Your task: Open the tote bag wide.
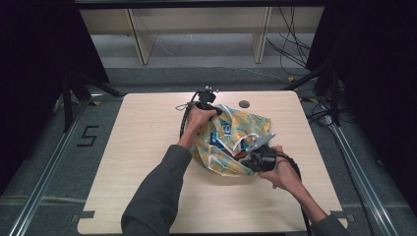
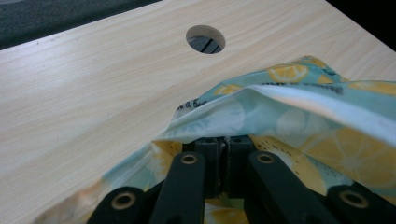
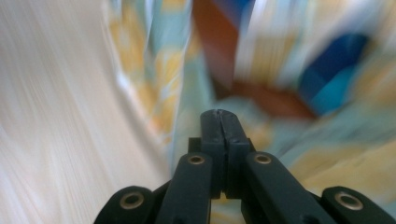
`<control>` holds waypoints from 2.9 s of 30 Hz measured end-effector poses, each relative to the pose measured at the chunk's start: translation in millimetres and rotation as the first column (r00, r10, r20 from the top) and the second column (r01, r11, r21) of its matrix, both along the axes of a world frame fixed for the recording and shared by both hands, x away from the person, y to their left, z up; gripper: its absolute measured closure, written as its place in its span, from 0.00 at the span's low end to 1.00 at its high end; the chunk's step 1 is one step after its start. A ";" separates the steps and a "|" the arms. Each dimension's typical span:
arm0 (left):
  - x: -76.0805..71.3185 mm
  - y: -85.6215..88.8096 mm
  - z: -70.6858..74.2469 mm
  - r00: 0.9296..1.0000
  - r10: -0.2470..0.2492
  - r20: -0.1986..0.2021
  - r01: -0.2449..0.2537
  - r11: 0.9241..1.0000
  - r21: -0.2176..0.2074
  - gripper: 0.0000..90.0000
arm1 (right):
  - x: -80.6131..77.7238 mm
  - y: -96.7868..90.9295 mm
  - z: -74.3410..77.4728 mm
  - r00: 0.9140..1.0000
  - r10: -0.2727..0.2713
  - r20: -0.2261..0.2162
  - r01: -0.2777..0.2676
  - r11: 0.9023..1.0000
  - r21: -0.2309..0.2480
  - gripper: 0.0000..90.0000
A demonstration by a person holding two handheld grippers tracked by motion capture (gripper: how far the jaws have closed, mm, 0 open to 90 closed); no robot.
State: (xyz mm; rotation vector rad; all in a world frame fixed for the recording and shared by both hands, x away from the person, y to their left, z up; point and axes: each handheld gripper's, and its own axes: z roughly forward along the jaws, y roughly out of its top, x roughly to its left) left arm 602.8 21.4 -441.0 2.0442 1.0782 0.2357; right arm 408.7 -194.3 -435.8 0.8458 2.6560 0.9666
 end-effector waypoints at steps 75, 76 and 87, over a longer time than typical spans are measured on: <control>-43.8 68.6 8.3 0.984 0.019 0.177 -0.043 0.991 0.129 0.76 | 180.0 -55.2 0.7 0.866 -0.500 0.000 0.498 0.862 0.099 0.79; -45.6 67.7 15.2 0.981 0.027 0.194 -0.052 0.991 0.122 0.73 | 178.4 -57.0 9.5 0.867 -0.499 -0.003 0.496 0.860 0.119 0.77; -77.9 50.6 69.8 0.966 -0.061 0.250 0.039 0.995 0.094 0.61 | 137.6 -49.4 66.8 0.945 -0.326 0.004 0.317 0.921 0.225 0.67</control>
